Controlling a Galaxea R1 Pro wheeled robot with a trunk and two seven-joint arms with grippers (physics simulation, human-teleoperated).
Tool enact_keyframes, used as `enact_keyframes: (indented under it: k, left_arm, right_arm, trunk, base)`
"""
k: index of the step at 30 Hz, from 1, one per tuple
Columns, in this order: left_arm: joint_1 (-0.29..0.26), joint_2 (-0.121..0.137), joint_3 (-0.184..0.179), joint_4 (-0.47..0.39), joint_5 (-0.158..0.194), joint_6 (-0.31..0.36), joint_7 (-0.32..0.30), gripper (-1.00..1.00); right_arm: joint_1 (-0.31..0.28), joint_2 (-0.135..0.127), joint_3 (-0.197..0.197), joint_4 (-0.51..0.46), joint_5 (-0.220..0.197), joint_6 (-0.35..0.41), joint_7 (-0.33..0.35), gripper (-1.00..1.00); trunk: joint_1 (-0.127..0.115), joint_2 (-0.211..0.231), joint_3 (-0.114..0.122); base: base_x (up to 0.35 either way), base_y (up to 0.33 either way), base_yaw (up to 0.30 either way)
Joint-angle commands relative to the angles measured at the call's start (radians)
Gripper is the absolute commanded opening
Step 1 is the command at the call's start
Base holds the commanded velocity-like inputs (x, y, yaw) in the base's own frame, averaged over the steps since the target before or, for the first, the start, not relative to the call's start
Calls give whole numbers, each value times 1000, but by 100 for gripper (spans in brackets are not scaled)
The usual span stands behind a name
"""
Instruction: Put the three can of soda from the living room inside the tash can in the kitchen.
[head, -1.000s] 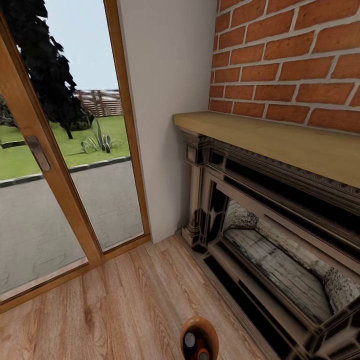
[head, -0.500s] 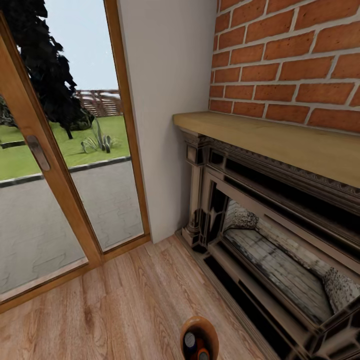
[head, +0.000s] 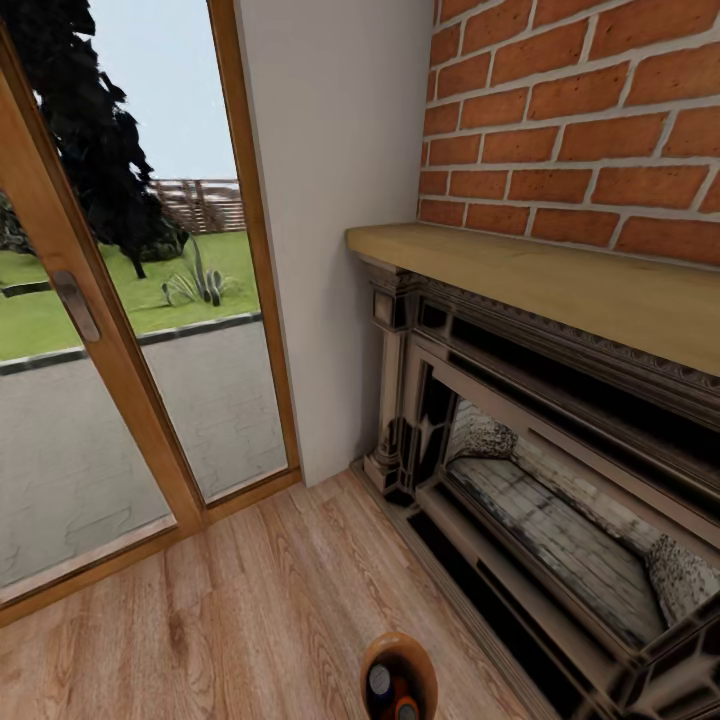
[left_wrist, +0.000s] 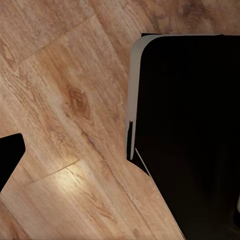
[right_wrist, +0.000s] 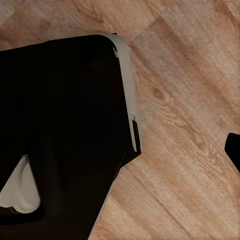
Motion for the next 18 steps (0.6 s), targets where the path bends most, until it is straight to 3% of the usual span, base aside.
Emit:
enact_keyframes:
  k: [1, 18]
  left_arm:
    - [0, 0, 0, 0, 0, 0, 0, 100]
    - [0, 0, 0, 0, 0, 0, 0, 100]
  right_arm:
    - [0, 0, 0, 0, 0, 0, 0, 100]
    - [0, 0, 0, 0, 0, 0, 0, 100]
  trunk:
    - [0, 0, 0]
    - [0, 0, 0]
  base:
    - [0, 0, 0]
    - [0, 0, 0]
